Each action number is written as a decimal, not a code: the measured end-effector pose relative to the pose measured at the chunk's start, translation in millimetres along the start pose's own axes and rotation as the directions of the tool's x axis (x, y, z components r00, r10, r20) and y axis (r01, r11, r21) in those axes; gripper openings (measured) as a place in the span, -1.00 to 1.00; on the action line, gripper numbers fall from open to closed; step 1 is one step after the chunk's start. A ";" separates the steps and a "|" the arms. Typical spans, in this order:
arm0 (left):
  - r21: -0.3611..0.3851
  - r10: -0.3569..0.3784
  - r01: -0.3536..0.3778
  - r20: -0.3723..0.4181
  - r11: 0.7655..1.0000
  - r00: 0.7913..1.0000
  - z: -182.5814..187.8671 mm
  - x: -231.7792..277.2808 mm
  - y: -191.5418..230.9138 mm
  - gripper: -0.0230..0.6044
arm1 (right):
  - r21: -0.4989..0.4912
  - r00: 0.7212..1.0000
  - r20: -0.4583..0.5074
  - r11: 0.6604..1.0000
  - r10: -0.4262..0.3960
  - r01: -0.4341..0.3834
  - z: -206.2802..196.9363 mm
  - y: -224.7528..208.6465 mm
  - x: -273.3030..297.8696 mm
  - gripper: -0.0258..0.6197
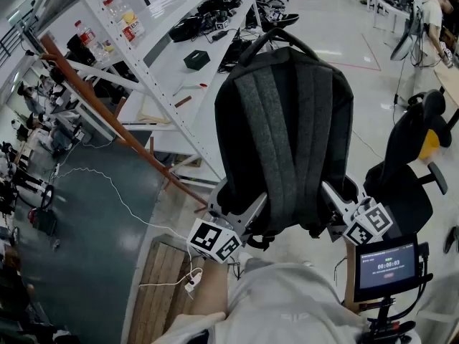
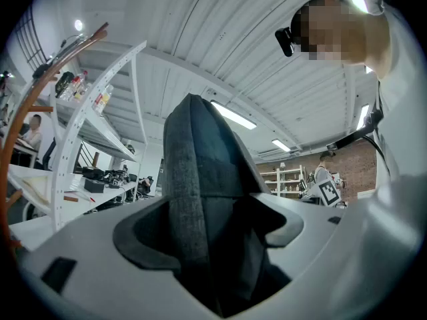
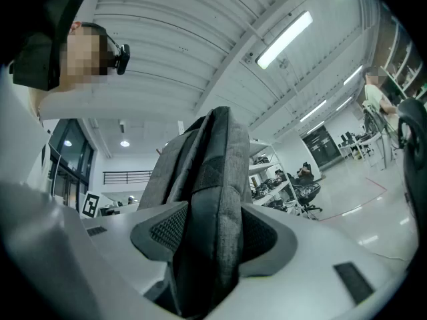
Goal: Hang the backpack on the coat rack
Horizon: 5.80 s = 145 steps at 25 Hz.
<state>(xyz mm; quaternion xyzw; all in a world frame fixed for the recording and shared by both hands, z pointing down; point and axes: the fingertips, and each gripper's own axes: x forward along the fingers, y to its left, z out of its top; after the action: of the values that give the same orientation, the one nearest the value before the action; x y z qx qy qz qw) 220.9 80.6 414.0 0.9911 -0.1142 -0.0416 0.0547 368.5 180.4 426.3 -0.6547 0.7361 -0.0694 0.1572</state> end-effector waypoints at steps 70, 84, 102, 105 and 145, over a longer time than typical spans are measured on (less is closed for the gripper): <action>0.226 0.538 -0.635 0.371 0.739 0.757 221.8 -249.2 325.4 0.16 | -0.076 0.723 0.078 0.727 0.687 -0.683 25.2 286.0 445.2 -0.18; 0.170 0.507 -0.581 0.338 0.796 0.793 204.6 -223.8 350.7 0.16 | -0.061 0.774 0.038 0.774 0.633 -0.630 17.3 257.2 454.9 -0.18; 0.130 0.534 -0.594 0.319 0.794 0.783 168.2 -230.6 376.0 0.16 | 0.020 0.769 0.015 0.769 0.639 -0.639 -22.8 245.7 473.7 -0.18; 0.065 0.522 -0.569 0.323 0.820 0.789 163.0 -232.1 383.4 0.16 | 0.032 0.770 0.030 0.769 0.638 -0.639 -27.0 240.8 477.4 -0.18; 0.071 0.634 -0.691 0.339 0.720 0.695 136.1 -236.6 380.7 0.10 | -0.088 0.829 0.074 0.832 0.554 -0.548 -21.5 216.5 490.7 -0.17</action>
<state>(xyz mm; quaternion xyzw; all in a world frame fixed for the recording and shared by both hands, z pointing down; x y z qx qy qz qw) -106.1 -246.8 340.6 0.8653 -0.4749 -0.1529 -0.0475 111.9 -276.6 310.8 -0.4220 0.8868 0.0335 0.1851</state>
